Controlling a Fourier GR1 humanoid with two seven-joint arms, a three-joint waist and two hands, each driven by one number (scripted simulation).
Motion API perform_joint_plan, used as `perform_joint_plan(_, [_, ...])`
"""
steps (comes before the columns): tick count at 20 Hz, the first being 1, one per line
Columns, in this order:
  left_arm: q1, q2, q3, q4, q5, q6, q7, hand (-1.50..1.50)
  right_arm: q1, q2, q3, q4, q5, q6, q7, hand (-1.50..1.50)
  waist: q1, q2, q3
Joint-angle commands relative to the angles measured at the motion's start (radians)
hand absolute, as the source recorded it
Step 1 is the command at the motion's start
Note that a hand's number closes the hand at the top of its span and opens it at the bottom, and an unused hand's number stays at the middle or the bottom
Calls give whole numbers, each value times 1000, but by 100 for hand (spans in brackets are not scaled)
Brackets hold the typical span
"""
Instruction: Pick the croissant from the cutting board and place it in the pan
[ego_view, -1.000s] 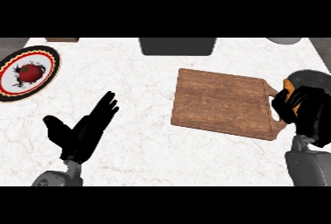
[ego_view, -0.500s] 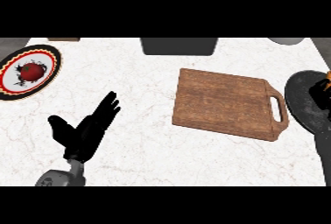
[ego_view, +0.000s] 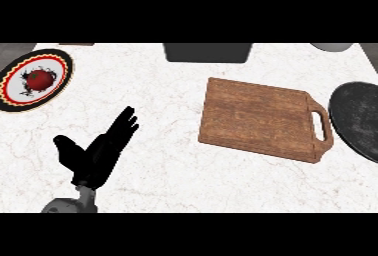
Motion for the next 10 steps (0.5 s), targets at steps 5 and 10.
perform_joint_plan(5, [-49,-14,-4,28,-14,0,14,0,-72,-91,-14,325,22,164,57,-150,24,14,2])
perform_joint_plan(10, [-55,-12,13,40,-11,-10,-1,0,-79,-60,-101,327,-93,160,-121,-150,17,12,4])
